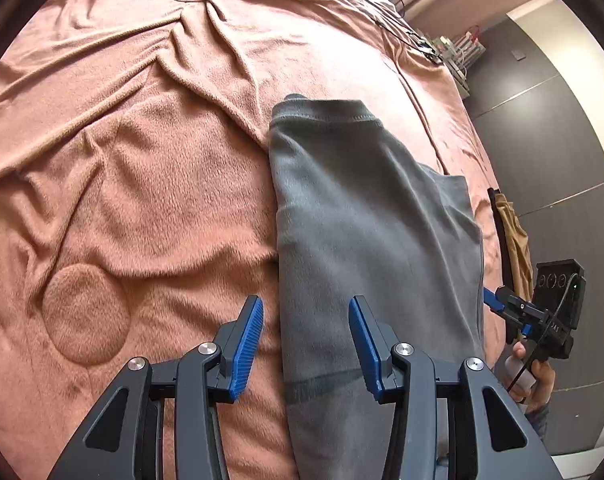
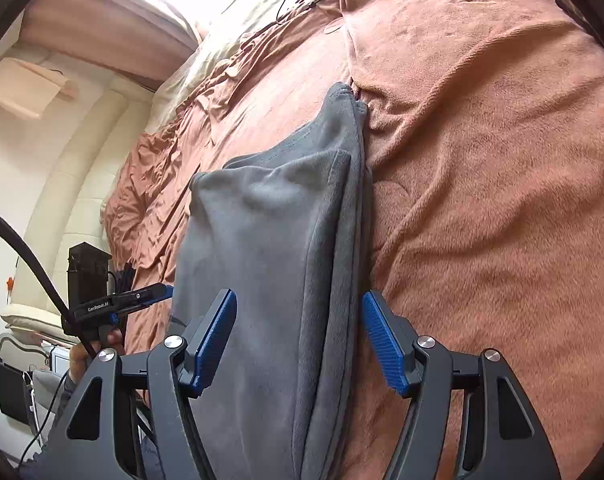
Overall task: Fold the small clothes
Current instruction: 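Grasp the collar end of the folded shirt with the left tool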
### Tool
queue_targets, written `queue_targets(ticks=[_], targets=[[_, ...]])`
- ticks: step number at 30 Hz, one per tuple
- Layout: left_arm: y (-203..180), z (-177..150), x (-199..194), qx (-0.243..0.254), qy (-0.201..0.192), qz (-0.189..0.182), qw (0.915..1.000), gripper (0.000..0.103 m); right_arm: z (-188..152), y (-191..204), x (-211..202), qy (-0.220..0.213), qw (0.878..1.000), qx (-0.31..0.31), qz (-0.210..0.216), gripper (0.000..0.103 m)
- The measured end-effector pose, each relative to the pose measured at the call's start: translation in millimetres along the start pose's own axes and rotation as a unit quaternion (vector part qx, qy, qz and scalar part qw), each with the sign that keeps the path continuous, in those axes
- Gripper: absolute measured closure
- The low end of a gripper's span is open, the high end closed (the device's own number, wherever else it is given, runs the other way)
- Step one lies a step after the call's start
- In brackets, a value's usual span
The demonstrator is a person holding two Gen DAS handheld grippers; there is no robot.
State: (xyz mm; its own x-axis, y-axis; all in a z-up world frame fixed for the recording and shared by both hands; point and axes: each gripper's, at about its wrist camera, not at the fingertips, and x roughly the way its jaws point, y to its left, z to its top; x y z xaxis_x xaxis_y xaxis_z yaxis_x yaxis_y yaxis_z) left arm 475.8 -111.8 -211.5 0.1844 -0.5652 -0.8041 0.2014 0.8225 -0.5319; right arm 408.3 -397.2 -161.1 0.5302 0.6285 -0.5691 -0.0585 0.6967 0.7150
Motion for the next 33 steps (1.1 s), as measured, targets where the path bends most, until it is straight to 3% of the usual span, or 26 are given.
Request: queue_targets(ticks=[7,13,18,22,24,26,29,33], targets=[[3.1,20.1,19.5,0.001,-0.001,0.008,1.0000,0.056,23.1,-4.3,8.7,0.007,1.000,-0.009,-0.010,0.039],[5.5,37.7,33.2,-0.008,-0.007,-0.017,0.9998,0.057,37.7,-8.5,25.8,0.022,1.000,-0.006,0.007,0.039],[4.6,52.9,45.2,-0.013,-0.007,-0.033,0.9994,0.061,48.2,-15.1,43.0,0.034,0.998,0.012,0.042,0.039],[8.4,63.1,54.3,-0.034,-0.008,-0.047,0.9983,0.075,55.5,-14.0,52.0,0.039,0.998,0.006,0.046,0.041],[9.7,65.0,56.5,-0.049,-0.010,-0.051,0.9975,0.084,57.2,-9.3,58.3,0.040,0.998,-0.003,0.039,0.051],[5.1,63.4,55.6,-0.047,-0.010,-0.050,0.9976,0.091,56.8,-6.5,67.5,0.053,0.998,-0.004,0.028,0.076],[-6.9,59.1,47.8,-0.024,-0.019,-0.035,0.9989,0.093,56.9,1.2,67.5,0.055,0.998,-0.011,0.013,0.088],[-16.5,55.7,28.6,-0.015,-0.033,-0.052,0.9980,0.094,55.0,20.9,54.8,0.043,0.998,-0.034,-0.006,0.090]])
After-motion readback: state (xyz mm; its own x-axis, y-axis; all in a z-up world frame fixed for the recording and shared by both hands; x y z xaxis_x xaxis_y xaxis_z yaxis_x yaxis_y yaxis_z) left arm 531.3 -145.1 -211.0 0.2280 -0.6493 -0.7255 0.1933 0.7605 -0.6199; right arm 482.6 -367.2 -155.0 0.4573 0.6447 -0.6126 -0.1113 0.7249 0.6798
